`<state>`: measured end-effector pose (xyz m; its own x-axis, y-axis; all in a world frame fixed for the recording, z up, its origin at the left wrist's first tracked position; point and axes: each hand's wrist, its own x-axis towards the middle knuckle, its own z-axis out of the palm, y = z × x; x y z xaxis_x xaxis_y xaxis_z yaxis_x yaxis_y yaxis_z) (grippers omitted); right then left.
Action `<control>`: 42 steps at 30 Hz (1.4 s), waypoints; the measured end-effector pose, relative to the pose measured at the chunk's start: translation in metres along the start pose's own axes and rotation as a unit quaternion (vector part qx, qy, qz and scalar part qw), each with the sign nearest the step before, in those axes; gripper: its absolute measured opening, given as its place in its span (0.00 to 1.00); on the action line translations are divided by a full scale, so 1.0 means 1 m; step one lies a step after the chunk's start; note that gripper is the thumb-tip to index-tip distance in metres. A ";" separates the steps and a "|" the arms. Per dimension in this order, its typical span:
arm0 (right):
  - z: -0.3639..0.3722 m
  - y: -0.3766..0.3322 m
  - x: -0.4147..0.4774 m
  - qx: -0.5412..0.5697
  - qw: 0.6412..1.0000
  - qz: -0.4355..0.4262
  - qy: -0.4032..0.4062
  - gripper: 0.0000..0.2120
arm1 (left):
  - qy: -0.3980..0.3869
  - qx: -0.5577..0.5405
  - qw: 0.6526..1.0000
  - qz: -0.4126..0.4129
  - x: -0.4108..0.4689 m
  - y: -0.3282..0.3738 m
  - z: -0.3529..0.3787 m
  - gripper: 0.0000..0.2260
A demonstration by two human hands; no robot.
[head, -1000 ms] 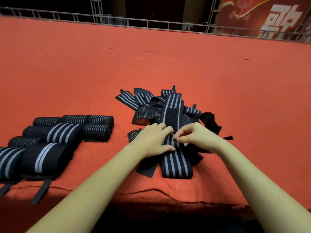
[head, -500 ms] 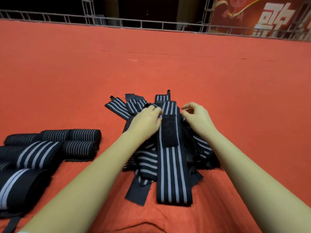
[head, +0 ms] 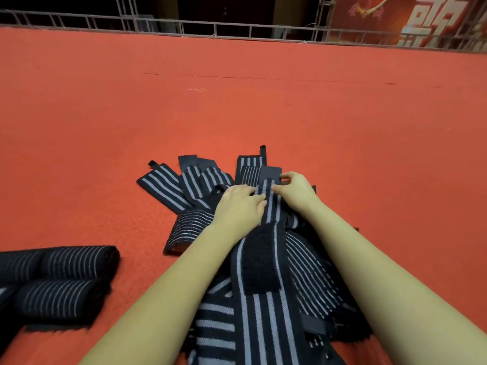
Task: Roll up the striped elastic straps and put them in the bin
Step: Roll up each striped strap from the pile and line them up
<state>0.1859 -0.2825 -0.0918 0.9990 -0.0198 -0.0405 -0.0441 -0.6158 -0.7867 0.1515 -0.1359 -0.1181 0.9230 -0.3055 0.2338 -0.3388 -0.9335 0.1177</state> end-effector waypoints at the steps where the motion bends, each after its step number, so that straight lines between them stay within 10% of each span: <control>1: 0.004 0.003 0.004 0.051 0.999 0.003 0.015 0.25 | 0.009 -0.010 1.000 0.006 -0.001 -0.002 0.000 0.18; 7: 0.012 0.002 -0.005 0.176 0.975 -0.102 0.090 0.09 | 0.087 -0.181 0.978 -0.062 -0.002 -0.002 -0.004 0.14; 11: 0.001 -0.004 -0.018 0.190 0.967 -0.142 0.092 0.05 | 0.133 -0.387 0.883 -0.231 0.017 -0.010 -0.028 0.25; 14: -0.007 -0.006 -0.026 0.176 0.969 -0.158 0.070 0.09 | 0.087 -0.533 0.818 -0.199 0.029 -0.011 -0.047 0.18; 22: -0.022 -0.015 -0.057 0.102 0.969 -0.197 0.107 0.10 | 0.178 -0.348 0.905 -0.166 0.024 0.004 -0.058 0.11; 29: -0.053 -0.021 -0.089 0.192 0.952 -0.205 0.123 0.13 | 0.200 -0.337 0.881 -0.266 0.027 -0.023 -0.070 0.12; 39: -0.058 -0.051 -0.120 0.251 0.948 -0.160 0.113 0.09 | 0.232 -0.315 0.920 -0.028 -0.042 0.043 -0.120 0.02; 42: -0.061 -0.069 -0.137 0.276 0.943 -0.153 0.104 0.09 | 0.170 -0.293 0.941 0.001 -0.075 0.061 -0.120 0.12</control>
<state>0.0530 -0.2855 0.0051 0.9437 -0.0973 0.3162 0.3049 -0.1150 -0.9454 0.0400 -0.1470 -0.0125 0.8447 -0.1356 0.5179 -0.4742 -0.6382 0.6065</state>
